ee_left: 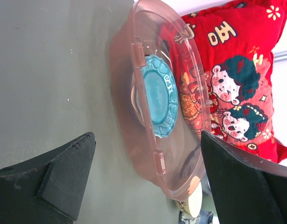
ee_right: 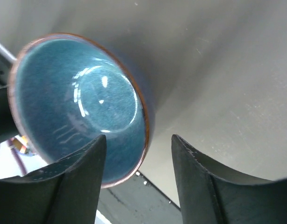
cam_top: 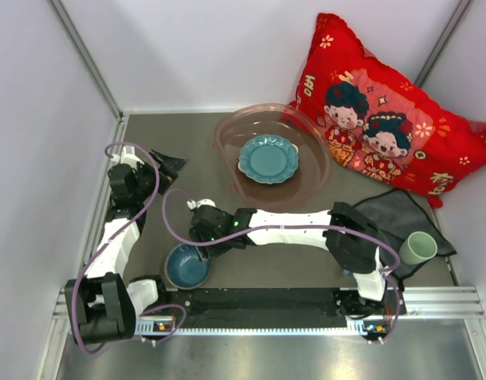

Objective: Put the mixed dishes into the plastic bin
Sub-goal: Pick up the bowl from the center of the board.

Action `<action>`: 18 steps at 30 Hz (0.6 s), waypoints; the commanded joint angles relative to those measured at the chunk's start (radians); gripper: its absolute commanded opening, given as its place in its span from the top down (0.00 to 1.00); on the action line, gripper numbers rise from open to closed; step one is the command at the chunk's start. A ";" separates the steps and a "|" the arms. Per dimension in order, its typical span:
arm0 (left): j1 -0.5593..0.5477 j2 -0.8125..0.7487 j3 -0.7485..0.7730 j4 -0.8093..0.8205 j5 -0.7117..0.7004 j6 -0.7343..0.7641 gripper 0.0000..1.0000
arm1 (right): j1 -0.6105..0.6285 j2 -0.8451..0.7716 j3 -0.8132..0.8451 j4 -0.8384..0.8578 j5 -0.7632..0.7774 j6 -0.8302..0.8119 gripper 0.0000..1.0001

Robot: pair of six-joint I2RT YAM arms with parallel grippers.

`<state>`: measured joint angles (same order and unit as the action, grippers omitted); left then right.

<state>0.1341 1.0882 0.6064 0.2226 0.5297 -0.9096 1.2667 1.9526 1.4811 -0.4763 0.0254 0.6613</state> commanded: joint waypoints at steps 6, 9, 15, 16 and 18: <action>0.021 -0.025 0.036 0.004 -0.010 0.026 0.02 | 0.005 0.069 0.057 0.008 0.031 0.015 0.54; 0.022 -0.028 0.036 0.004 -0.008 0.025 0.02 | 0.005 0.081 0.058 0.008 0.033 0.017 0.59; 0.024 -0.030 0.030 0.006 -0.005 0.020 0.02 | 0.005 0.089 0.053 0.016 0.034 0.017 0.74; 0.022 -0.030 0.029 0.007 -0.005 0.020 0.02 | 0.005 0.088 0.051 0.019 0.034 0.018 0.76; 0.024 -0.031 0.027 0.006 -0.004 0.020 0.02 | 0.005 0.085 0.051 0.019 0.037 0.018 0.85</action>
<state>0.1497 1.0882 0.6064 0.2070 0.5293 -0.9020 1.2671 2.0327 1.4891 -0.4648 0.0406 0.6811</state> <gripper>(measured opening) 0.980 0.225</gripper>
